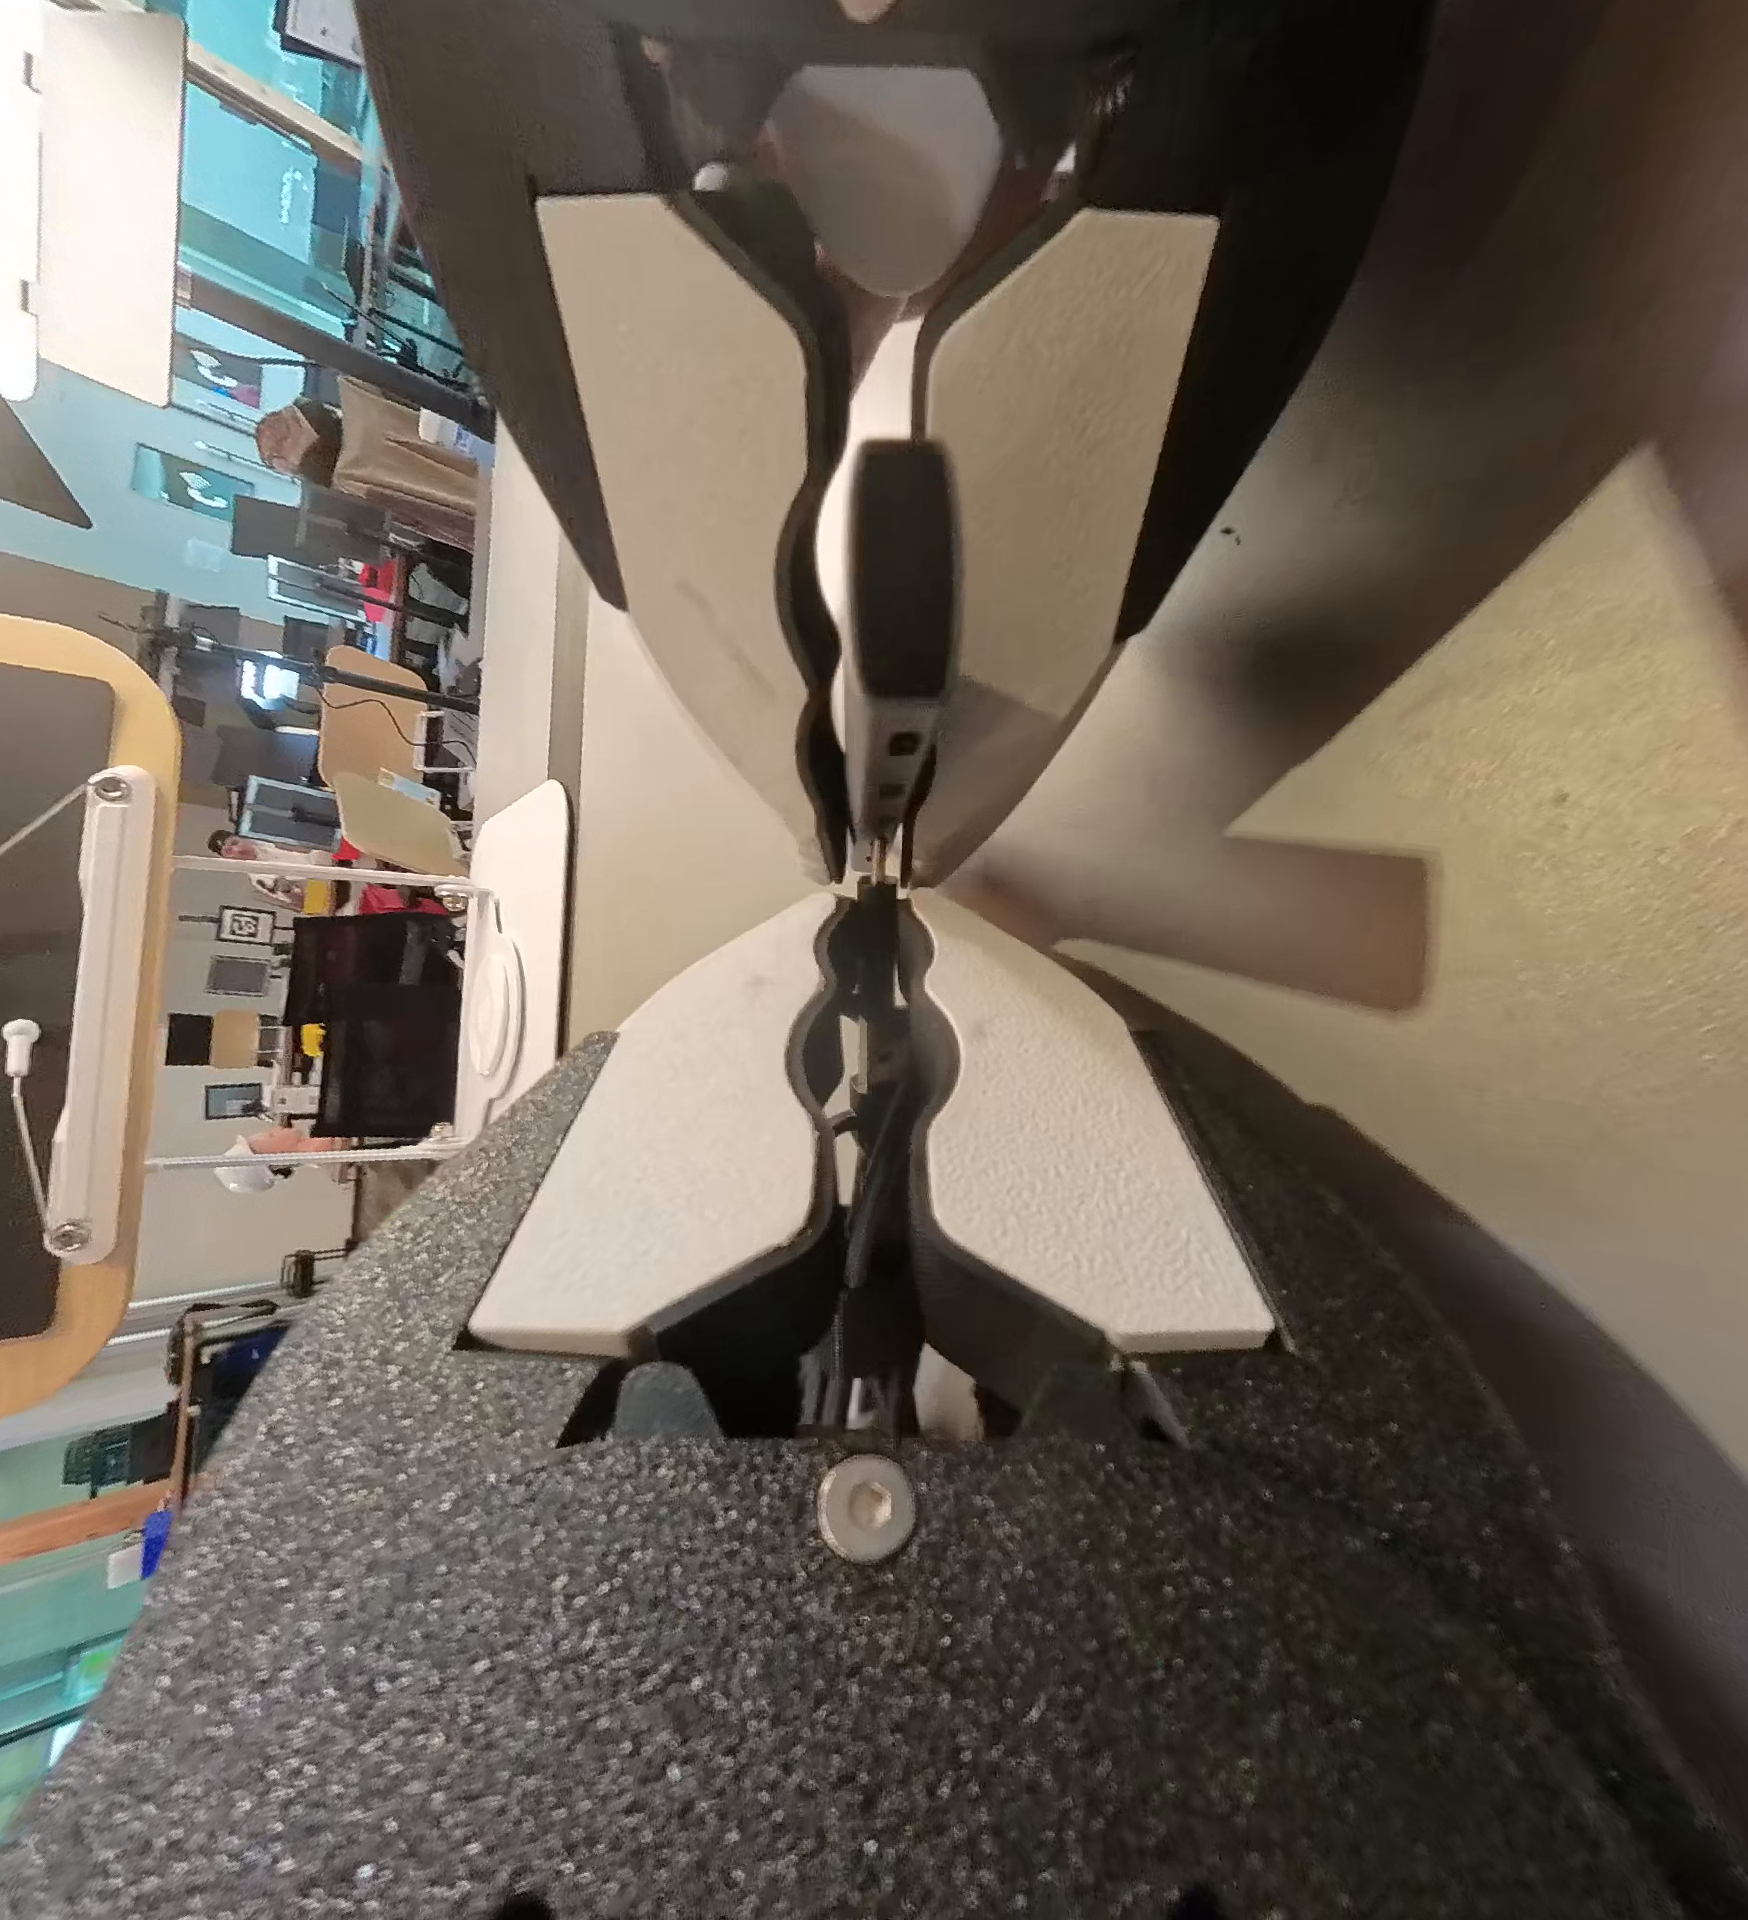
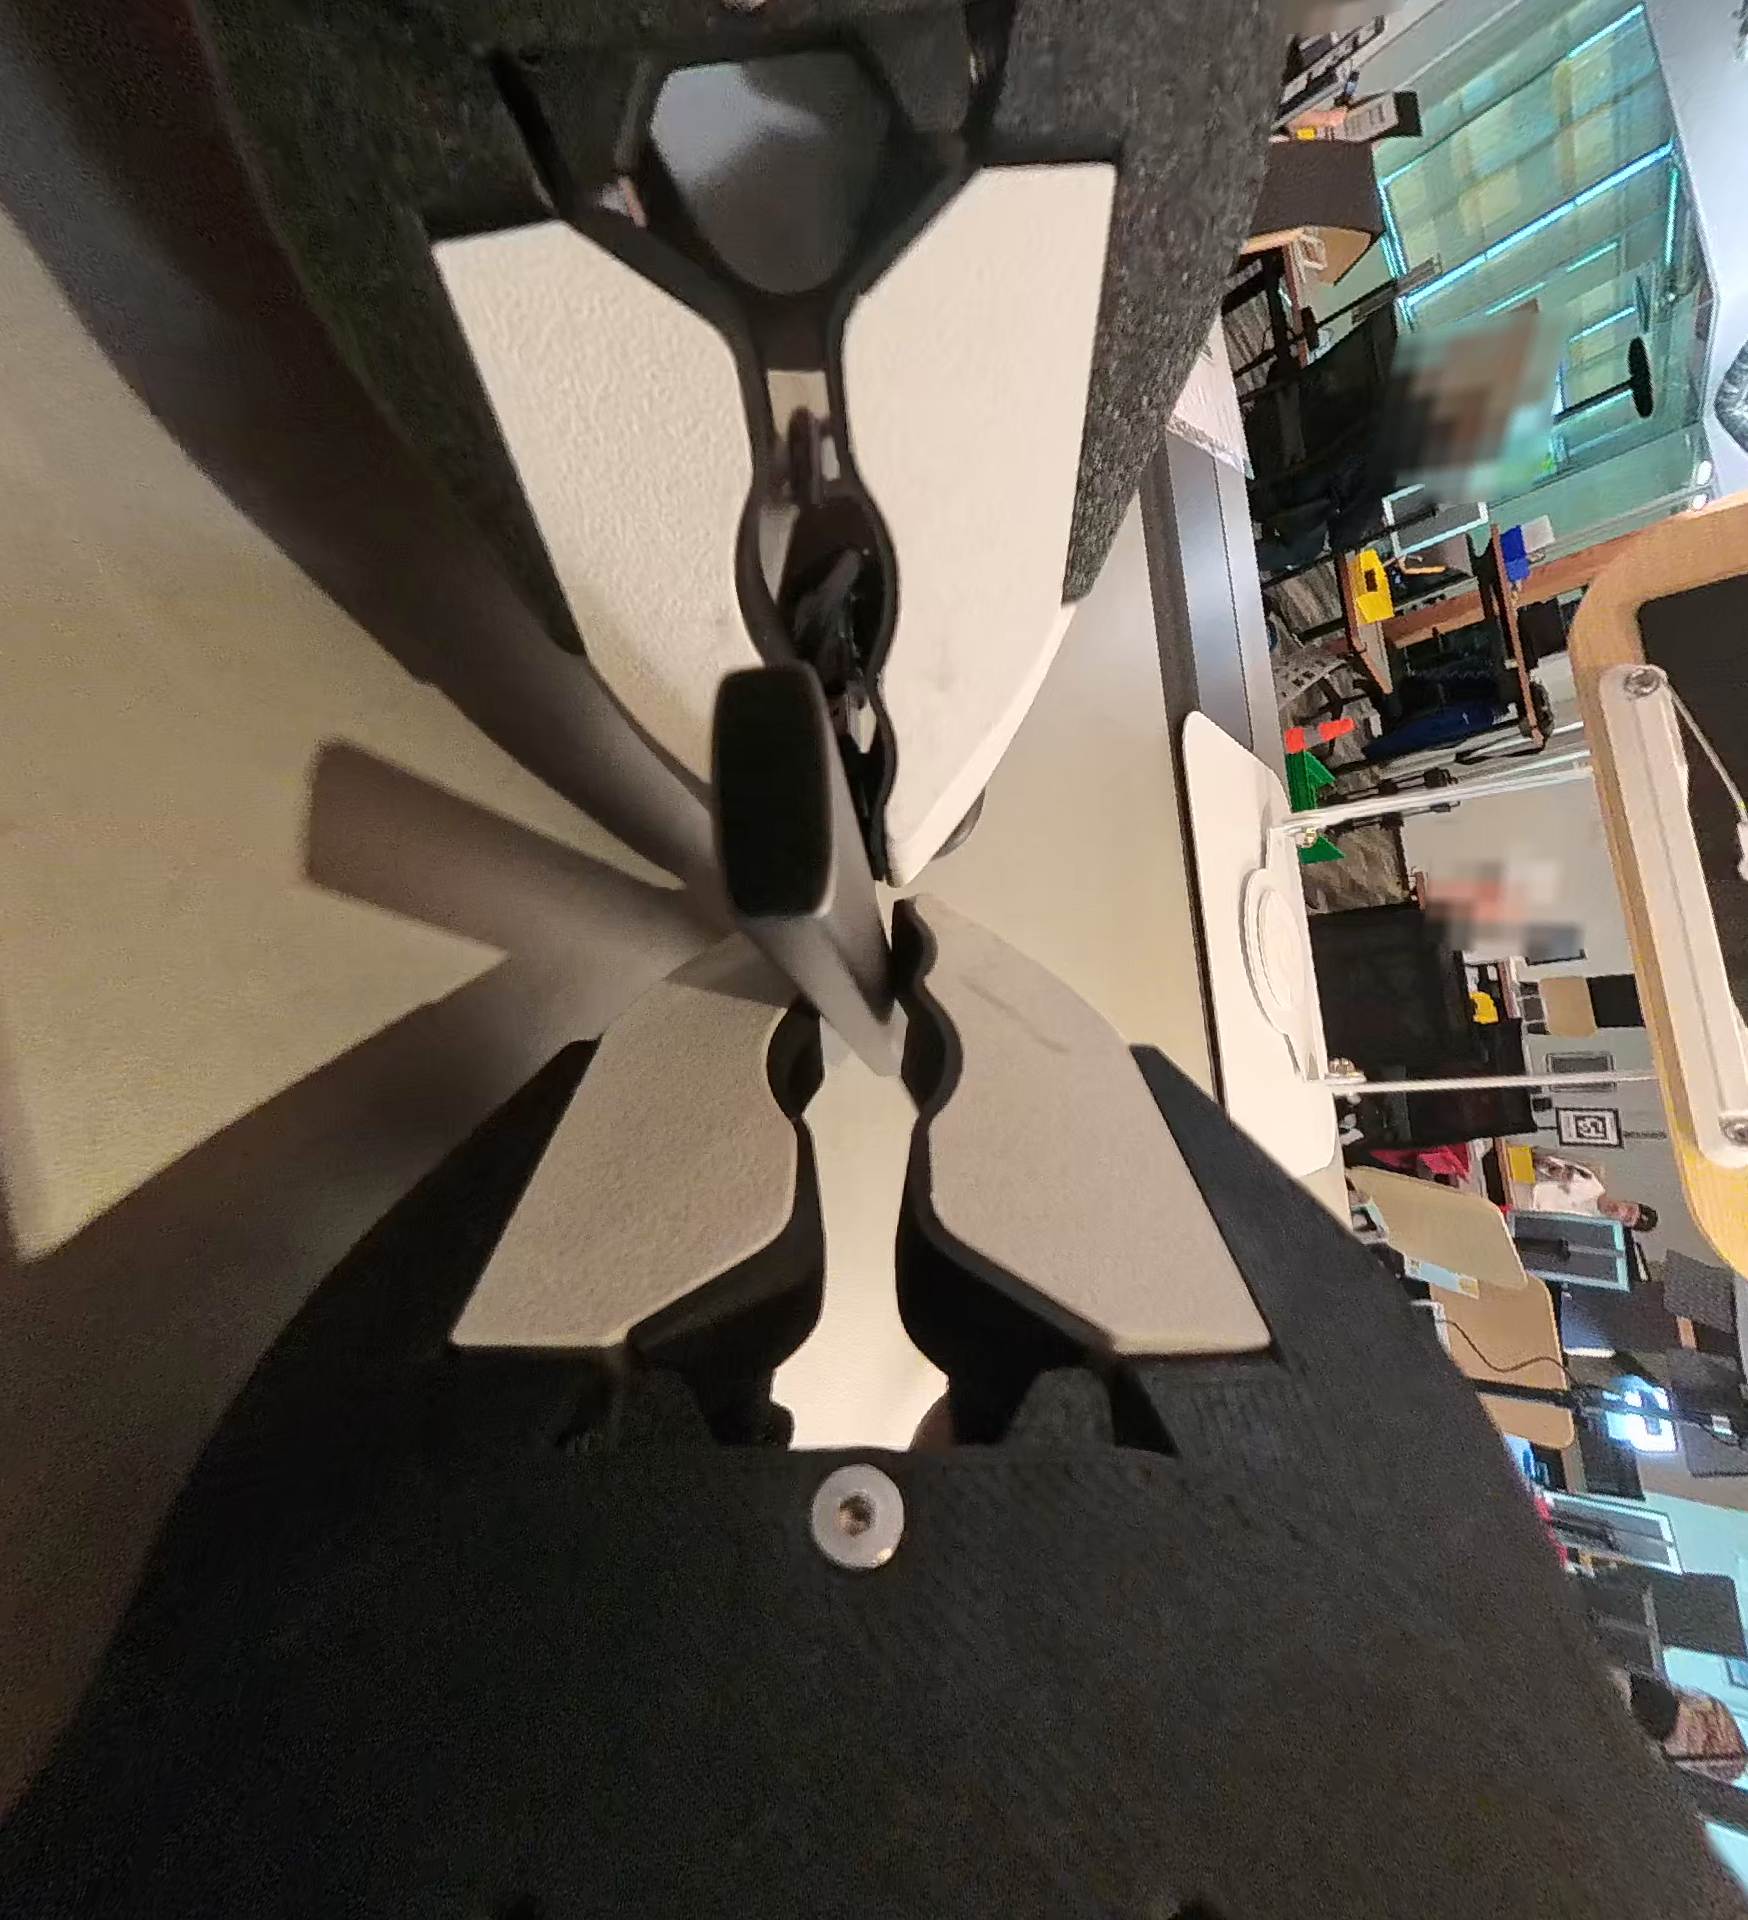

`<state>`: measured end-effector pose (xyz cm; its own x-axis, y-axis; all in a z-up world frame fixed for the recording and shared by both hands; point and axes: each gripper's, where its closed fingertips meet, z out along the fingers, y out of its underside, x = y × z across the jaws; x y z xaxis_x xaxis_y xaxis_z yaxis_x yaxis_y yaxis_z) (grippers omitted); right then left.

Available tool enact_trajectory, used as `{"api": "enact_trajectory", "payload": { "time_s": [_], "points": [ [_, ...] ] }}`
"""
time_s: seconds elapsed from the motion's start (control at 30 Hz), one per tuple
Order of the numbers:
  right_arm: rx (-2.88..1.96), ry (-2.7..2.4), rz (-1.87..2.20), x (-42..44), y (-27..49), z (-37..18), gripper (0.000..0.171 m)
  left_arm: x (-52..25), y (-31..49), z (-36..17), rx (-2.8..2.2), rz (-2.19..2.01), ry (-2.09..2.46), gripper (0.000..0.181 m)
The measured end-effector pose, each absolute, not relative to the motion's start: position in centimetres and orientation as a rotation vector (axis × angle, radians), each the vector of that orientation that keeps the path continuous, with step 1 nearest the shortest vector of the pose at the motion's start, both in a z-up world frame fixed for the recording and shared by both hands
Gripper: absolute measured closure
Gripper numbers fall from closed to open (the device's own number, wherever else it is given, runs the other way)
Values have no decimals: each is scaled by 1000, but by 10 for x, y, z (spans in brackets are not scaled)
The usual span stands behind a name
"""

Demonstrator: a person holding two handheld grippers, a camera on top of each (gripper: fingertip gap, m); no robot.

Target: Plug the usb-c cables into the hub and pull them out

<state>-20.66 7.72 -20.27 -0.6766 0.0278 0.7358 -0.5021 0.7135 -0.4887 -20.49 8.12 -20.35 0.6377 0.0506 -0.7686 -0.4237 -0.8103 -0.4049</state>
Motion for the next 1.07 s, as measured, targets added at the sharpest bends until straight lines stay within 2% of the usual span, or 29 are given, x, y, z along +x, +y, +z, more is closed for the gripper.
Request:
{"api": "enact_trajectory", "payload": {
  "time_s": [0.13,0.57,0.83,0.93,1.07],
  "points": [
    [329,-2155,915,-209,75,-201,160,-205,79,-203,-2258,1040,262,173],
    [314,-2162,954,-210,74,-201,160,-206,54,-196,-2258,837,107,144],
    [280,-2188,1010,-210,74,-200,160,-209,54,-213,-2298,533,-176,118],
    [260,-2199,1037,-211,74,-199,160,-210,59,-225,-2317,383,-272,119],
    [252,-2194,1061,-212,75,-198,160,-208,60,-235,-2360,293,-302,141]
  ]
}}
